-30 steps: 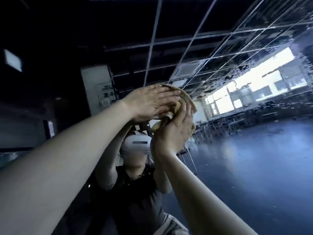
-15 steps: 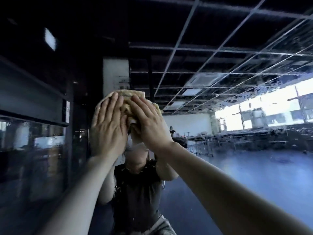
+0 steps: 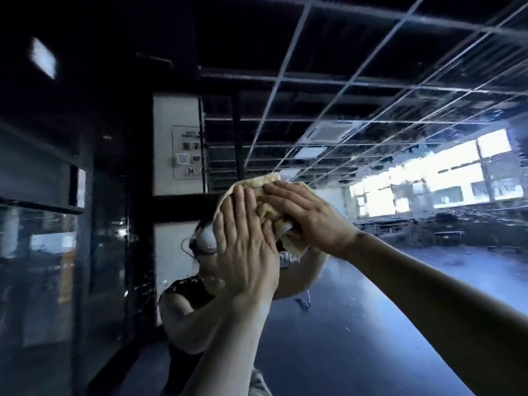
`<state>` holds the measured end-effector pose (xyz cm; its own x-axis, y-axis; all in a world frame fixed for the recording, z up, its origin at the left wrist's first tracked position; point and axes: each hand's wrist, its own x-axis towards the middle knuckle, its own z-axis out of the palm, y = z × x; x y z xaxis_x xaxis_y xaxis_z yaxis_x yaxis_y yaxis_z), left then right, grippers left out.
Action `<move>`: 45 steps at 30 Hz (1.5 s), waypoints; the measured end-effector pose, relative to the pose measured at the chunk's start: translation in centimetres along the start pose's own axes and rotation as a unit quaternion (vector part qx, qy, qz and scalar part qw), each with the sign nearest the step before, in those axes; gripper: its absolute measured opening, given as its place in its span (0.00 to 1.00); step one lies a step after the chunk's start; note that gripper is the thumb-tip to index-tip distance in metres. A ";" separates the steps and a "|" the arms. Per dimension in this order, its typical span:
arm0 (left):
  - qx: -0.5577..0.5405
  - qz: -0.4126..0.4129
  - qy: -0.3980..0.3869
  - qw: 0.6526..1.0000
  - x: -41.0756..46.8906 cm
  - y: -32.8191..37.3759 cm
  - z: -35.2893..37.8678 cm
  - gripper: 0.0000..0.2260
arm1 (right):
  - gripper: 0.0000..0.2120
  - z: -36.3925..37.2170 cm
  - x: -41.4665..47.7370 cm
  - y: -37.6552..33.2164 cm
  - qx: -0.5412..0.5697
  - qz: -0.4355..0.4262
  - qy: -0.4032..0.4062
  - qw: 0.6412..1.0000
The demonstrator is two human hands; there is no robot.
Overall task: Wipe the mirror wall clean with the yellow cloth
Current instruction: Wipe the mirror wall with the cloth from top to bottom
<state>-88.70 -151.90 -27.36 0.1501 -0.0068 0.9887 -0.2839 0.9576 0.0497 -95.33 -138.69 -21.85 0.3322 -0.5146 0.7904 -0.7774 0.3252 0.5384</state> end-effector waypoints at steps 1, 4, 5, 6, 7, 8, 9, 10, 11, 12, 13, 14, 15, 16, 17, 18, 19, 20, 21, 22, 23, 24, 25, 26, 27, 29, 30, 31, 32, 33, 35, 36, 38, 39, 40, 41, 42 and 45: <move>-0.003 0.011 -0.014 1.000 0.2 1.0 -0.1 0.24 | 0.22 -0.2 -1.1 0.9 -0.007 0.017 0.003 1.000; -0.025 0.080 -0.081 0.993 0.3 4.7 0.9 0.24 | 0.23 -0.9 -4.6 3.5 -0.008 0.085 0.009 0.996; -0.028 0.096 -0.097 0.990 0.5 5.7 1.4 0.24 | 0.24 -1.4 -5.8 4.1 -0.004 0.109 0.010 0.994; -0.028 0.108 -0.103 0.988 0.8 6.7 1.9 0.24 | 0.26 -1.9 -6.9 4.8 0.002 0.130 0.014 0.991; -0.022 0.125 -0.098 0.987 1.0 7.6 2.5 0.25 | 0.29 -2.4 -7.8 5.2 0.008 0.145 0.018 0.989; -0.022 0.141 -0.108 0.984 1.0 8.5 2.7 0.25 | 0.31 -2.7 -8.6 5.7 0.011 0.160 0.027 0.987; -0.020 0.159 -0.115 0.980 1.1 9.4 3.1 0.25 | 0.31 -2.9 -9.3 6.0 0.011 0.172 0.034 0.984; -0.014 0.171 -0.128 0.977 1.2 10.1 3.4 0.25 | 0.30 -3.0 -9.9 6.3 0.008 0.184 0.046 0.982; -0.009 0.181 -0.135 0.974 1.4 10.7 3.7 0.25 | 0.28 -3.1 -10.4 6.6 0.005 0.196 0.055 0.979; -0.003 0.189 -0.141 0.972 1.6 11.3 3.8 0.25 | 0.27 -3.0 -11.0 6.8 0.000 0.207 0.068 0.976; 0.006 0.198 -0.144 0.969 1.7 11.9 3.9 0.25 | 0.26 -2.9 -11.5 7.0 -0.003 0.221 0.081 0.972; 0.010 0.210 -0.153 0.966 1.9 12.5 4.0 0.25 | 0.26 -2.7 -12.0 7.3 -0.001 0.238 0.097 0.966; 0.013 0.229 -0.170 0.959 2.1 13.2 4.1 0.24 | 0.26 -2.7 -12.5 7.4 0.008 0.264 0.113 0.958; 0.010 0.250 -0.191 0.949 2.3 14.0 4.4 0.24 | 0.26 -2.6 -13.1 7.6 0.022 0.298 0.132 0.945; 0.003 0.267 -0.219 0.938 2.3 14.8 4.8 0.24 | 0.26 -2.5 -13.9 7.7 0.034 0.334 0.150 0.930; 0.005 0.289 -0.236 0.928 2.3 15.8 5.2 0.25 | 0.26 -2.3 -14.9 7.8 0.041 0.365 0.170 0.914; 0.012 0.319 -0.247 0.915 2.3 16.8 5.4 0.25 | 0.25 -2.0 -16.0 7.7 0.043 0.394 0.192 0.898; 0.020 0.352 -0.257 0.900 2.3 17.9 5.6 0.25 | 0.24 -1.6 -17.2 7.6 0.041 0.422 0.217 0.879; 0.027 0.383 -0.269 0.883 2.2 18.9 6.0 0.24 | 0.23 -1.1 -18.1 7.3 0.040 0.454 0.242 0.857; 0.033 0.410 -0.278 0.868 2.0 19.8 6.2 0.24 | 0.23 -0.6 -18.8 6.9 0.039 0.484 0.268 0.832; 0.041 0.434 -0.288 0.853 2.0 20.4 6.4 0.24 | 0.22 -0.1 -19.2 6.6 0.039 0.511 0.292 0.808; 0.047 0.454 -0.294 0.840 2.1 20.9 6.4 0.24 | 0.21 0.4 -19.3 6.2 0.041 0.534 0.315 0.784; 0.052 0.473 -0.300 0.827 2.2 21.2 6.4 0.23 | 0.21 0.8 -19.1 5.8 0.043 0.555 0.330 0.762; 0.055 0.490 -0.308 0.813 2.5 21.2 6.2 0.23 | 0.21 1.1 -18.8 5.3 0.043 0.570 0.341 0.746; 0.055 0.505 -0.316 0.801 2.7 21.1 6.0 0.23 | 0.21 1.3 -18.5 4.8 0.042 0.578 0.347 0.738; 0.060 0.528 -0.327 0.781 3.0 20.4 5.5 0.23 | 0.22 1.6 -18.0 3.5 0.039 0.584 0.343 0.735; 0.061 0.532 -0.334 0.776 2.9 19.9 5.1 0.23 | 0.23 1.6 -18.0 2.7 0.037 0.584 0.333 0.740; 0.063 0.533 -0.339 0.773 2.6 19.2 4.8 0.23 | 0.24 1.6 -18.0 1.8 0.030 0.577 0.316 0.753; 0.067 0.534 -0.340 0.771 2.2 18.4 4.5 0.23 | 0.26 1.5 -18.1 0.9 0.019 0.565 0.296 0.770; 0.067 0.536 -0.339 0.771 1.9 17.5 4.3 0.23 | 0.28 1.1 -18.2 0.2 0.008 0.550 0.277 0.788; 0.054 0.540 -0.333 0.771 1.9 15.4 3.6 0.23 | 0.29 0.5 -18.0 -0.9 0.011 0.521 0.251 0.816; 0.042 0.542 -0.331 0.771 2.2 14.2 3.1 0.23 | 0.30 0.2 -17.6 -1.4 0.025 0.501 0.245 0.829; 0.023 0.536 -0.338 0.774 3.3 11.9 2.1 0.23 | 0.29 0.6 -16.1 -1.9 0.030 0.463 0.229 0.856; 0.014 0.529 -0.344 0.776 4.1 10.6 1.7 0.23 | 0.29 1.1 -15.0 -2.0 0.017 0.450 0.217 0.866; -0.001 0.517 -0.354 0.779 4.8 9.3 1.2 0.24 | 0.29 1.6 -13.8 -2.1 0.009 0.441 0.210 0.872; -0.029 0.497 -0.364 0.787 5.6 7.8 0.7 0.23 | 0.29 2.0 -12.5 -2.4 0.011 0.433 0.204 0.878; -0.063 0.477 -0.368 0.796 6.4 6.3 0.2 0.22 | 0.30 2.3 -11.0 -2.8 0.020 0.425 0.199 0.883; -0.116 0.478 -0.313 0.813 8.1 1.7 -0.8 0.19 | 0.33 3.4 -7.5 -5.8 0.036 0.411 0.186 0.892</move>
<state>-87.22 -150.12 -19.40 -0.5657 0.6958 0.4426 0.2090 0.6402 -0.7392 -95.09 -139.41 -31.85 -0.2213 0.1773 0.9590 -0.8676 0.4132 -0.2766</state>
